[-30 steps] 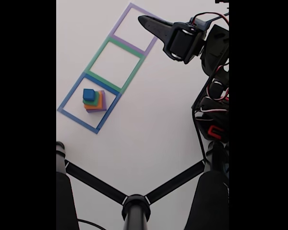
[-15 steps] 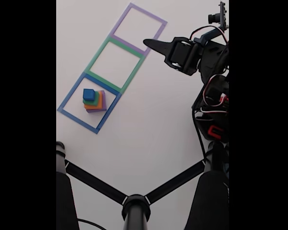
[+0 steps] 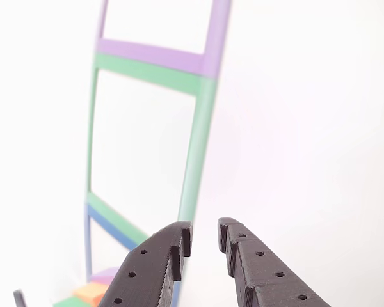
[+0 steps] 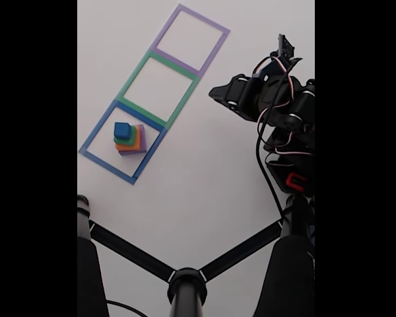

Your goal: Tower of hanoi

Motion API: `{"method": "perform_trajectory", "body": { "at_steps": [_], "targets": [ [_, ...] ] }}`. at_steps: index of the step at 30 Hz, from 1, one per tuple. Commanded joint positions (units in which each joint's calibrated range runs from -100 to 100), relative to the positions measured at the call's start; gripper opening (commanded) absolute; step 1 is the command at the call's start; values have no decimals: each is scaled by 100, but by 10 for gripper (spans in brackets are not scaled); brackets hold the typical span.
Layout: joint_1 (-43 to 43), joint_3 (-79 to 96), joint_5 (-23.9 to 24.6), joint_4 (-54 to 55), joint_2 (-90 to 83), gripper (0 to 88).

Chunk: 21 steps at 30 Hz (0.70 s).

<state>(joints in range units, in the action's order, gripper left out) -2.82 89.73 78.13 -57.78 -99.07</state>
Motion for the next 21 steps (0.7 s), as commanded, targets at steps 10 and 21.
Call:
{"method": "perform_trajectory", "body": {
  "at_steps": [10, 21],
  "targets": [
    [-377, 1027, 1746, 424, -93, 6],
    [-461, 1027, 2187, 343, -93, 8]
  ]
}}
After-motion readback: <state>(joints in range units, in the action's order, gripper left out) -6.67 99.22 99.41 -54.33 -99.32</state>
